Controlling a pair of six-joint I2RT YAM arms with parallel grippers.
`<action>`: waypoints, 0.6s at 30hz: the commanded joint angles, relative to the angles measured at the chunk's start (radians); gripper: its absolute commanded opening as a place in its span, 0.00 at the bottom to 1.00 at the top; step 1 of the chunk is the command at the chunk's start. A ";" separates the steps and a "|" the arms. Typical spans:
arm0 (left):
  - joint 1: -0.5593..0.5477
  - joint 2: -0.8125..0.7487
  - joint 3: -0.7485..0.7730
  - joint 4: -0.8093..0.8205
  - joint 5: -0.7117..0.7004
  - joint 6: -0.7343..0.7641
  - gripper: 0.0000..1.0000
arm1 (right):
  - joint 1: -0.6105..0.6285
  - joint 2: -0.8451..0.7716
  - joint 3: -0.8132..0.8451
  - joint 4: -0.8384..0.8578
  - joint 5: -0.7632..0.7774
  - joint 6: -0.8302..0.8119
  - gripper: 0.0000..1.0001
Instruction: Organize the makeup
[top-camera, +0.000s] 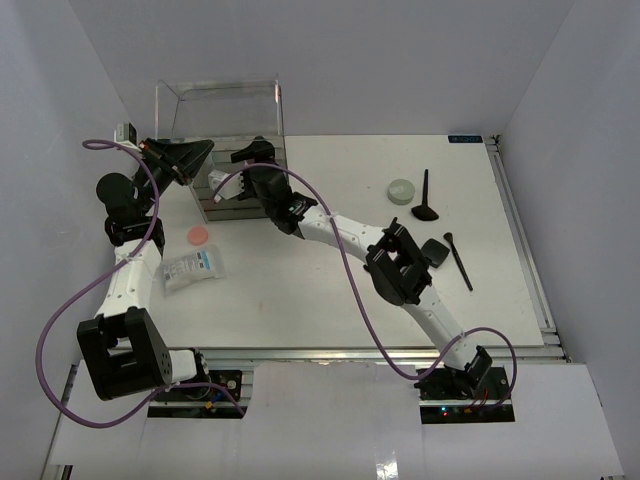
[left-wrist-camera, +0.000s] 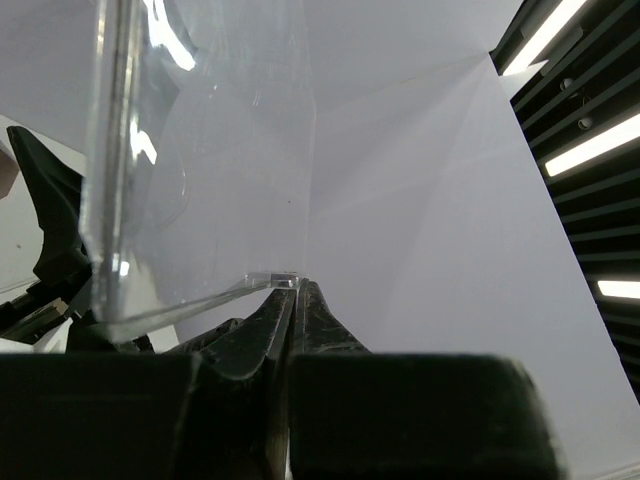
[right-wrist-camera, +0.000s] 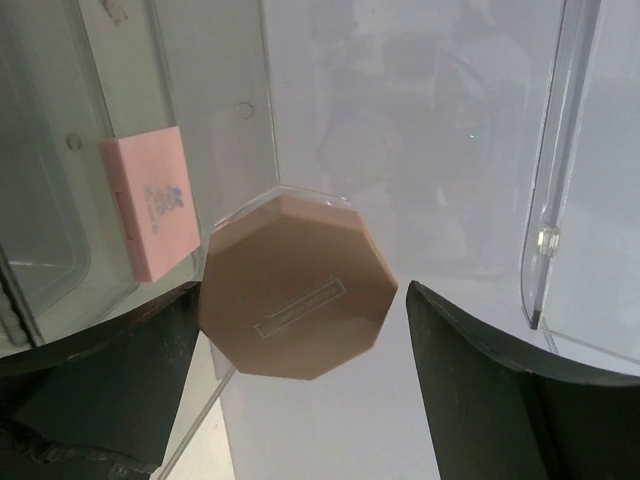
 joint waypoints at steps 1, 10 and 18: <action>-0.004 -0.026 0.051 0.055 0.002 -0.001 0.00 | 0.026 -0.079 -0.001 -0.020 -0.016 0.041 0.92; -0.004 -0.024 0.053 0.046 0.002 0.004 0.00 | 0.091 -0.233 -0.195 -0.071 -0.056 0.065 0.95; -0.004 -0.025 0.062 0.036 0.003 0.010 0.01 | 0.127 -0.360 -0.298 -0.207 -0.125 0.153 0.95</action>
